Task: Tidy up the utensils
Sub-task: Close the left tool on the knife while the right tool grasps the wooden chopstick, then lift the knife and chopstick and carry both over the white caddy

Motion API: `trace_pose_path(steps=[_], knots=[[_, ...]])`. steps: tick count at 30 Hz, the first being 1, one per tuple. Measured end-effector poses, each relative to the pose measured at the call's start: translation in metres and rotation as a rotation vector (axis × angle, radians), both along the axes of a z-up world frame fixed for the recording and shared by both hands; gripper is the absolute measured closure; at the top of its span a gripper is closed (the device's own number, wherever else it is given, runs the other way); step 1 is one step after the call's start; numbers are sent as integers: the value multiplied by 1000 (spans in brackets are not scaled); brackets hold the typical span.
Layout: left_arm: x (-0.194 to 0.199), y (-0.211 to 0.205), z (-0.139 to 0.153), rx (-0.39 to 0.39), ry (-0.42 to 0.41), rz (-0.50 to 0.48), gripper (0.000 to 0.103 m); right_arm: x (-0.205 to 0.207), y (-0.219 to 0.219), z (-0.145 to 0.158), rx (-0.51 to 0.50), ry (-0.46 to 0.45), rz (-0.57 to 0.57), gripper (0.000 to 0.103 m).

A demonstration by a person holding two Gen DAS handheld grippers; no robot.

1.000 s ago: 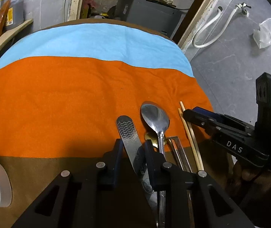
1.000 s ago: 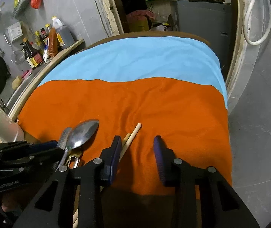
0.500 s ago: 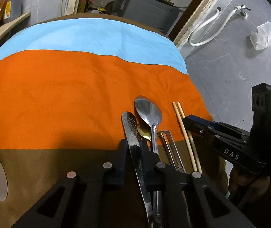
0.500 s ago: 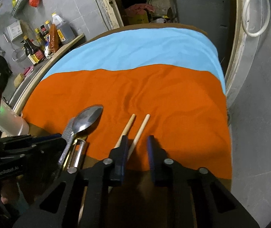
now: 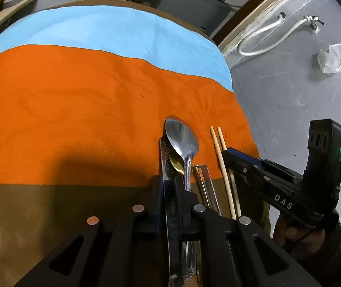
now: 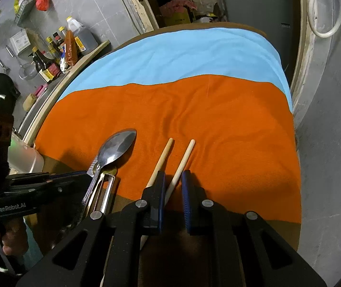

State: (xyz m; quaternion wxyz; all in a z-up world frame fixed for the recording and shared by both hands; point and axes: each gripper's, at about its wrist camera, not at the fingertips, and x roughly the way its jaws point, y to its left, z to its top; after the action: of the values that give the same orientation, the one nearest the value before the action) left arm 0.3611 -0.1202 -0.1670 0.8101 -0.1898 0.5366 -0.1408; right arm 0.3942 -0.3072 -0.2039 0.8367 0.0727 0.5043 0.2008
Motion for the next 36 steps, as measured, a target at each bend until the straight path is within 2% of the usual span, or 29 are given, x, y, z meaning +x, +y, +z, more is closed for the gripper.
trace_pose_path(steps=[9,11,16,20,24,30,36], knots=[[7,-4,1,3,58,-15,95,5,7,-6,-1,95,-62,90],[4,-3,1,-12,62,-10,97,3,9,-7,-10,103,-75,93],[-10,6,7,-20,51,18,101,-9,-3,-5,71,111,-139,99],[-31,19,15,1,28,51,101,-31,-8,9,146,45,-179,99],[-56,36,29,-11,-39,91,101,-55,-8,26,216,-41,-204,99],[-91,57,60,-6,-186,135,101,-85,2,55,293,-186,-235,99],[-107,73,94,19,-330,129,101,-105,13,90,307,-330,-228,99]])
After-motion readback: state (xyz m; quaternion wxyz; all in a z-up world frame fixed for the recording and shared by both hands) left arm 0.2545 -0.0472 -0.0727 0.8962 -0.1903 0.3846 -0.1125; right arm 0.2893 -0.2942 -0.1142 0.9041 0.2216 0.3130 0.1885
